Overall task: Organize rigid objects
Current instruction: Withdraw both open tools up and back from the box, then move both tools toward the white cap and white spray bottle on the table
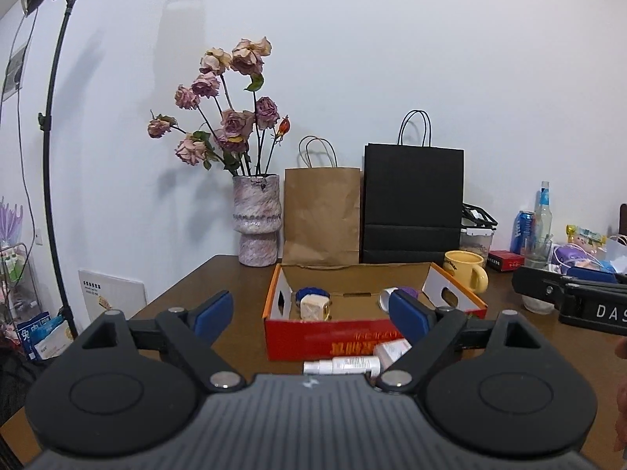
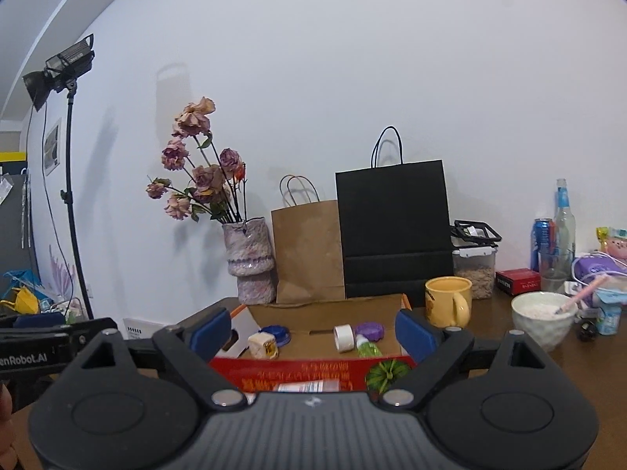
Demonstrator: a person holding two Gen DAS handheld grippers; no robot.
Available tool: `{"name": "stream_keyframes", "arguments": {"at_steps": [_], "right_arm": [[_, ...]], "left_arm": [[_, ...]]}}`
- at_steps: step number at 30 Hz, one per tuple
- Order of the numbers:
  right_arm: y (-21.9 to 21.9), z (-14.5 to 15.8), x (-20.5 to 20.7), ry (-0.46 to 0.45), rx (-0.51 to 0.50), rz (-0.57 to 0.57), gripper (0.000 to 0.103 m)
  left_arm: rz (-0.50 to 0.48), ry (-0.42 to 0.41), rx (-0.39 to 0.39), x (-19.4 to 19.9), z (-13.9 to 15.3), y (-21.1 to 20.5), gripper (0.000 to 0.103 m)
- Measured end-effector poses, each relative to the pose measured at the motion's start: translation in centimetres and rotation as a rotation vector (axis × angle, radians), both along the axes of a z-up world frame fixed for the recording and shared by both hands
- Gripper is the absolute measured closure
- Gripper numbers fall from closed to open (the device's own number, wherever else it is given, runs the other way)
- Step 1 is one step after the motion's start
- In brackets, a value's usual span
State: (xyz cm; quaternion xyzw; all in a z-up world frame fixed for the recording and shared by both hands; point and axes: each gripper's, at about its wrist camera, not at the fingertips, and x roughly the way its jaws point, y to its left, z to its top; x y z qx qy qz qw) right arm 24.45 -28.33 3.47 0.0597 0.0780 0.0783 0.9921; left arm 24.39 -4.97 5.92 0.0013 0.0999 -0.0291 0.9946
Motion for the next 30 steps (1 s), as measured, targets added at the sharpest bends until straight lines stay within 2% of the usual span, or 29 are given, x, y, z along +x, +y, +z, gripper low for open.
{"name": "stream_keyframes", "arguments": {"at_steps": [3, 16, 20, 25, 30], "right_arm": [[0.6, -0.5, -2.3, -0.017, -0.057, -0.013, 0.011], [2.9, -1.5, -11.1, -0.049, -0.166, -0.025, 0.008], [3.3, -2.1, -12.8, -0.028, -0.148, -0.003, 0.007], [3.8, -2.6, -14.7, -0.02, -0.167, 0.009, 0.007], [3.9, -3.0, -15.6, -0.004, -0.158, 0.031, 0.007]], "left_arm": [[0.007, -0.023, 0.015, -2.2, -0.6, 0.2, 0.014], [0.056, -0.044, 0.008, -9.4, -2.3, 2.0, 0.011], [0.044, -0.016, -0.016, -11.3, -3.1, 2.2, 0.011], [0.038, -0.041, 0.026, -13.3, -3.6, 2.0, 0.007], [0.029, -0.053, 0.014, -13.9, -3.3, 1.7, 0.007]]}}
